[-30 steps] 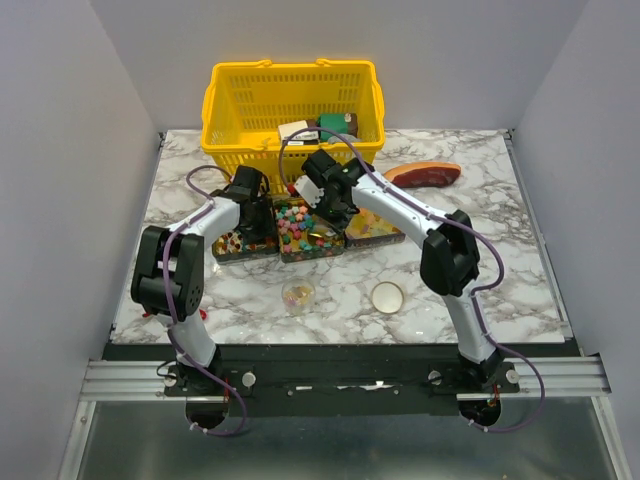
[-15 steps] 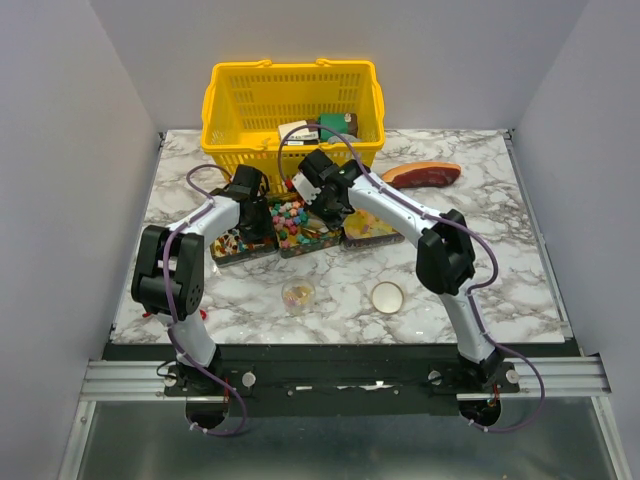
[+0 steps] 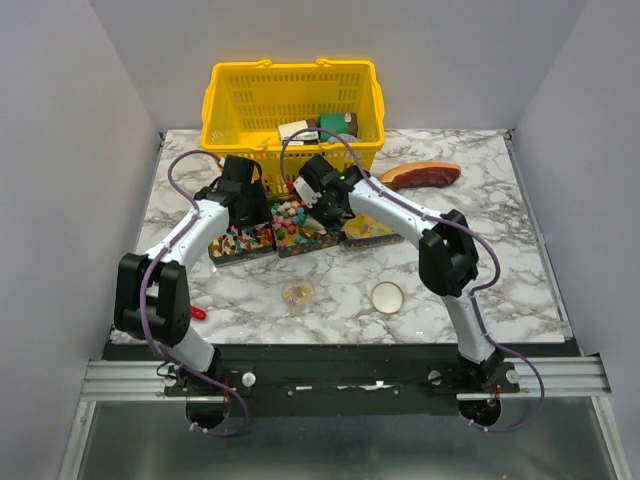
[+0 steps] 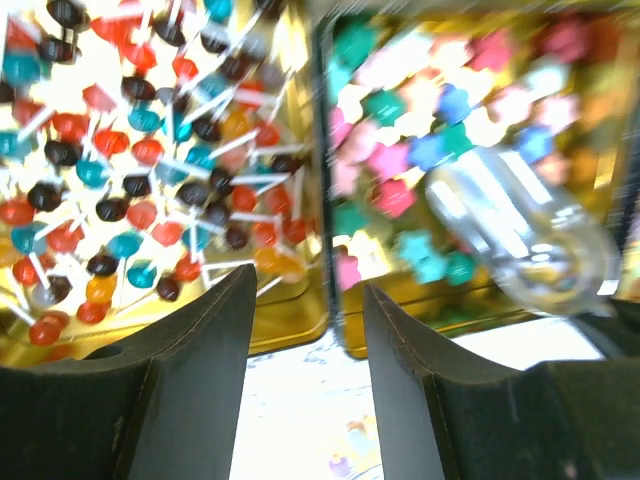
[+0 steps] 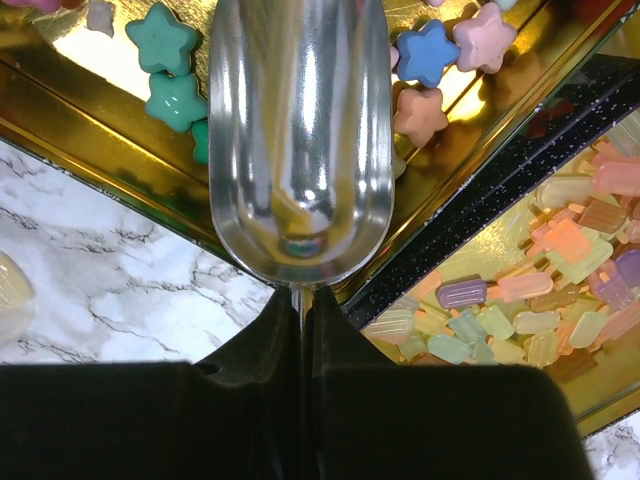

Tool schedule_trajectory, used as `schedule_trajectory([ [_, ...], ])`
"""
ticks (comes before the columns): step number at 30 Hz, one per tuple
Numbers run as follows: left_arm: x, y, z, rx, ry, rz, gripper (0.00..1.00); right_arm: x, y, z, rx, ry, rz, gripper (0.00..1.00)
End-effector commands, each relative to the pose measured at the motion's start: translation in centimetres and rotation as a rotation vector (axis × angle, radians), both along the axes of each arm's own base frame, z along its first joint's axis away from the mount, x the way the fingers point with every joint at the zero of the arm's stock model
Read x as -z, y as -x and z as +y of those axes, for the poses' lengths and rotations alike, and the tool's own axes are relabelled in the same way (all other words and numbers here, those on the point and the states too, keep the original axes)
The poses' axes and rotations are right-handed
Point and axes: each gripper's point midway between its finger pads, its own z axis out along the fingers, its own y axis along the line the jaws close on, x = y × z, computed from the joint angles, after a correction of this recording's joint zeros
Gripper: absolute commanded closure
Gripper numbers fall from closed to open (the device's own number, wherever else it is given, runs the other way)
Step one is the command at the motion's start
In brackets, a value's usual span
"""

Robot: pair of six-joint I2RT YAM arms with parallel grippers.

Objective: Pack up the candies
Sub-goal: Scoop the fake candies from the storage box.

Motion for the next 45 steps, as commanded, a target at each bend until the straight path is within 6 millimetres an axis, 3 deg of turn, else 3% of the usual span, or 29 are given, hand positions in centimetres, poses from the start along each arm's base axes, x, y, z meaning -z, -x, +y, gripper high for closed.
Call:
schedule_trajectory([
  [1, -0.6, -1.1, -1.4, 0.020, 0.059, -0.043, 0.43, 2.3, 1.4, 1.4, -0.015, -0.019, 0.049, 0.99],
  [5, 2.3, -1.3, -2.0, 0.039, 0.065, 0.028, 0.46, 1.9, 1.4, 1.4, -0.006, -0.027, 0.046, 0.99],
  [11, 3.6, -2.1, -2.1, 0.059, 0.039, 0.049, 0.58, 1.9, 1.8, 1.4, 0.002, -0.036, 0.056, 0.99],
  [21, 5.4, -1.4, -3.4, 0.175, -0.001, 0.096, 1.00, 1.7, 2.9, 0.5, -0.013, -0.013, 0.090, 0.99],
  [32, 6.4, -0.2, -5.6, 0.264, -0.016, 0.114, 1.00, 2.3, 1.7, 1.8, -0.022, -0.028, 0.075, 0.99],
  [45, 7.4, 0.9, -6.5, 0.273, 0.026, 0.142, 1.00, 5.7, -0.9, 4.2, 0.062, -0.057, 0.054, 0.99],
])
